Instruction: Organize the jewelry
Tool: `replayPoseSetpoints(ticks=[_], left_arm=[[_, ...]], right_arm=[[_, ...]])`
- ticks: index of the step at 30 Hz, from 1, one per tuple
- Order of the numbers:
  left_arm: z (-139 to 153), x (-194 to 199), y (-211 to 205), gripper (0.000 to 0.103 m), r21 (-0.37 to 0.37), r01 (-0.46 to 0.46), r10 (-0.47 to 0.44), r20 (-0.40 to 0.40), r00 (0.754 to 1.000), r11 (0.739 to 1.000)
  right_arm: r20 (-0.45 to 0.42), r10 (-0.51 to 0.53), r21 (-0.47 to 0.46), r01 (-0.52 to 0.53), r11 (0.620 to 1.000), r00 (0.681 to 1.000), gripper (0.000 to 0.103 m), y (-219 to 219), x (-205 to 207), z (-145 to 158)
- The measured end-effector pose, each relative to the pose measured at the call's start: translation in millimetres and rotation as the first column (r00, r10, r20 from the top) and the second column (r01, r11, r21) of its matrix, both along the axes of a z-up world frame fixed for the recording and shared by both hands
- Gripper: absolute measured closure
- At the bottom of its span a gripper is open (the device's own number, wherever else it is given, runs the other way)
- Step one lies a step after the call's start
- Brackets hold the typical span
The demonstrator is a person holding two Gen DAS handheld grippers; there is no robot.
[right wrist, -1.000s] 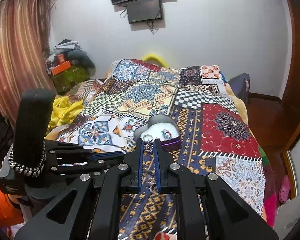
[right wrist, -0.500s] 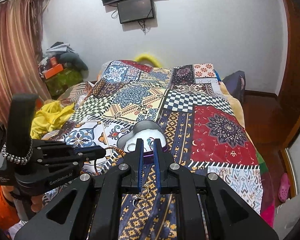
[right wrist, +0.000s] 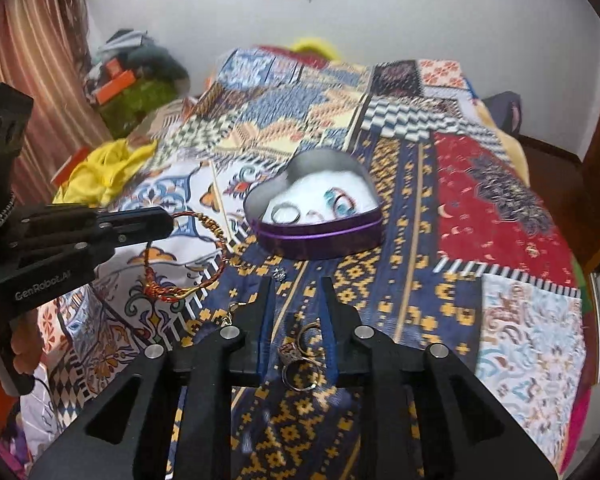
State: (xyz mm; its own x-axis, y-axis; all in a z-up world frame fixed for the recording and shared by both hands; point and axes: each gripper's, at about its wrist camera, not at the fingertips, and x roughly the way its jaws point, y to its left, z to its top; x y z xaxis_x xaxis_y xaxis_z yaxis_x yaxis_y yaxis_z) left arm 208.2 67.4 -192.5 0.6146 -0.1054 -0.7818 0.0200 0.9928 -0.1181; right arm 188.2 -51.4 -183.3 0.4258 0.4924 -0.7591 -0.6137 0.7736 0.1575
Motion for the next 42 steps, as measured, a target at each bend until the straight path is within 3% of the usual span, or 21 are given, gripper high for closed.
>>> replayPoseSetpoints(ticks=[5, 13, 19, 21, 22, 34, 42], left_arm=[[-8, -3, 8, 0.102, -0.009, -0.005, 0.005, -0.014, 1.0, 1.0], [-13, 1, 10, 0.102, -0.033, 0.002, -0.003, -0.019, 1.0, 0.999], [-20, 2, 10, 0.102, -0.04, 0.007, -0.008, -0.032, 0.999, 0.999], [-22, 3, 11, 0.102, -0.045, 0.005, -0.007, -0.036, 0.999, 0.999], [-23, 3, 11, 0.102, -0.047, 0.004, -0.005, -0.038, 0.999, 0.999], [-26, 8, 3, 0.102, -0.036, 0.001, -0.003, -0.05, 0.999, 0.999], [-14, 11, 0, 0.102, -0.039, -0.014, 0.013, -0.026, 1.0, 0.999]], right_arm=[[-0.024, 0.039, -0.054, -0.04, 0.998, 0.999, 0.084, 14, 7, -10], [0.006, 0.125, -0.159, -0.122, 0.98, 0.992, 0.084, 40, 10, -17], [0.014, 0.176, -0.182, -0.17, 0.968, 0.984, 0.084, 48, 12, -19], [0.01, 0.187, -0.177, -0.183, 0.967, 0.982, 0.087, 49, 12, -20], [0.003, 0.197, -0.166, -0.193, 0.967, 0.98, 0.094, 49, 12, -20], [0.032, 0.191, -0.032, -0.19, 0.981, 0.981, 0.094, 40, -3, 6], [0.093, 0.151, 0.002, -0.152, 0.988, 0.984, 0.094, 35, -8, 27]])
